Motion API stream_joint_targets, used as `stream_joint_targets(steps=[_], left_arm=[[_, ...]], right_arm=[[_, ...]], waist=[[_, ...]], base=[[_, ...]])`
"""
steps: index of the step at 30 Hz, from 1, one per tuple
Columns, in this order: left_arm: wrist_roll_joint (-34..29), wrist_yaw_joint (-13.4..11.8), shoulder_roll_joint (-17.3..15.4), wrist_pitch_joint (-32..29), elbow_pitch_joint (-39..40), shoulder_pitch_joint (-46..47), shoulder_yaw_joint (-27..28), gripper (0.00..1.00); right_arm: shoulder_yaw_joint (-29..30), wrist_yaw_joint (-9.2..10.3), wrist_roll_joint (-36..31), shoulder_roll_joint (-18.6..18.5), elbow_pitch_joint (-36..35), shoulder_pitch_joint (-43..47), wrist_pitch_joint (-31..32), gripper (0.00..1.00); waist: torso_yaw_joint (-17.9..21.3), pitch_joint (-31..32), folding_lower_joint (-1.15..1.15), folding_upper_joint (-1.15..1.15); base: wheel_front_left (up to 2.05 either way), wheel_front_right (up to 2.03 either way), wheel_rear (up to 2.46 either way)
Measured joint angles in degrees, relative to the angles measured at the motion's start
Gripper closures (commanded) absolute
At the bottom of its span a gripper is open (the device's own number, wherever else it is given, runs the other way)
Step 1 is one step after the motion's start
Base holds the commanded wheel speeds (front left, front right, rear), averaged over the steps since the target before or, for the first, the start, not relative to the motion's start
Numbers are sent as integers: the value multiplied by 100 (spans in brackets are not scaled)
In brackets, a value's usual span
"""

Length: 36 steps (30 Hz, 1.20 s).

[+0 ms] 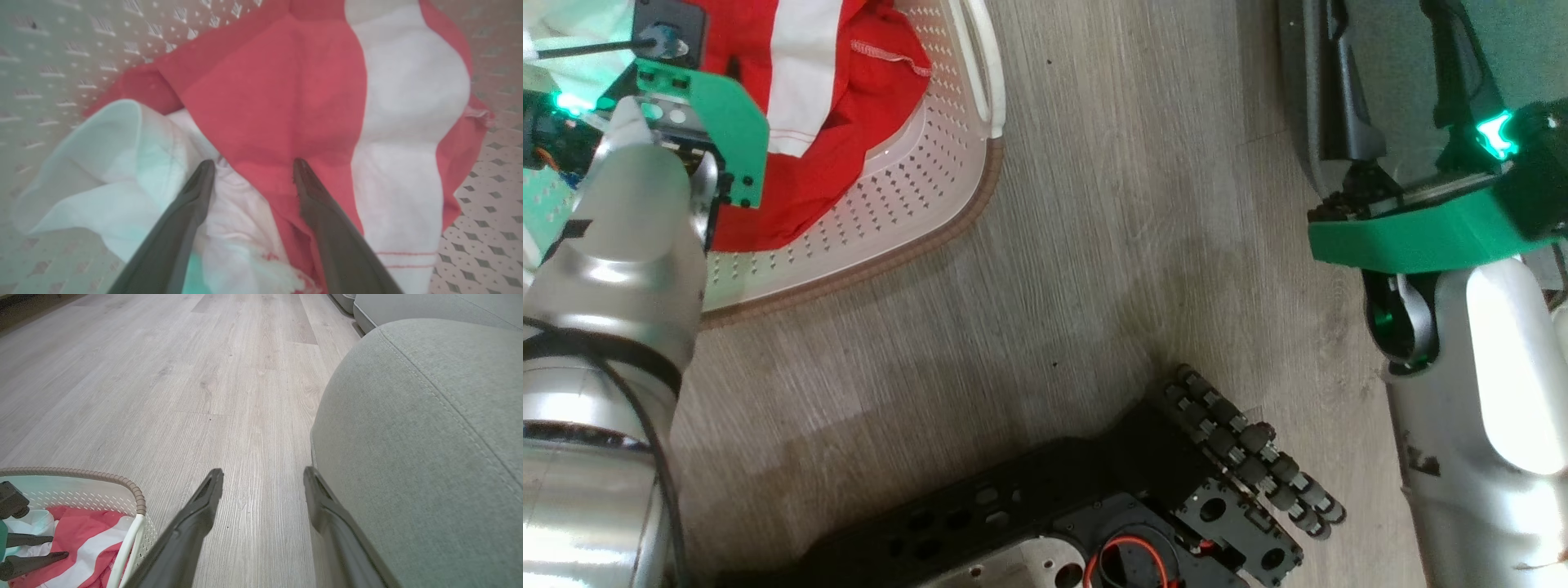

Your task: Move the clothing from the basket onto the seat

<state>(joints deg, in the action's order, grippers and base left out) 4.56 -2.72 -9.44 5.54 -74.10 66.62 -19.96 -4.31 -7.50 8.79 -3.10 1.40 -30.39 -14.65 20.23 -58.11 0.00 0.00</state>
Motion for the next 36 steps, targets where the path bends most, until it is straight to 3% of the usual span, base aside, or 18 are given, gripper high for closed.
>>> stream_joint_targets(steps=[3, 4, 5, 6, 7, 21, 36], left_arm=[[2, 30, 48, 0, -3, 1, -32, 0], [5, 77, 67, 0, -7, 1, -48, 6], [22, 114, 89, 10, -10, 1, -53, 54], [46, 162, 112, 37, -13, 1, -59, 86], [66, 211, 146, 69, -18, 0, -63, 100], [772, 737, 489, 866, 336, -151, 249, 100], [1377, 917, 725, 866, 2742, -2829, 706, 100]], right_arm=[[59, 0, 0, 1, -21, 87, 0, 0], [76, 0, 0, 1, -22, 102, 0, 0], [83, 0, 0, 2, -29, 109, 0, 0], [90, -1, 0, 2, -33, 116, 0, 0], [96, 0, 0, 2, -33, 125, 0, 0], [328, -1, -358, 2, 174, 131, 0, 0], [410, -1, -385, -415, 879, 906, 1, 0]], waist=[[-21, -12, 0, 0], [-29, -14, 0, 0], [-36, -17, 0, 0], [-44, -19, 0, 0], [-54, -17, 0, 0], [-460, 303, 1, 0], [-1395, 2380, -1, 0]], base=[[0, 0, 0], [0, 0, 0], [0, 0, 0], [0, 0, 0], [0, 0, 0], [0, 0, 0], [0, 0, 0]])
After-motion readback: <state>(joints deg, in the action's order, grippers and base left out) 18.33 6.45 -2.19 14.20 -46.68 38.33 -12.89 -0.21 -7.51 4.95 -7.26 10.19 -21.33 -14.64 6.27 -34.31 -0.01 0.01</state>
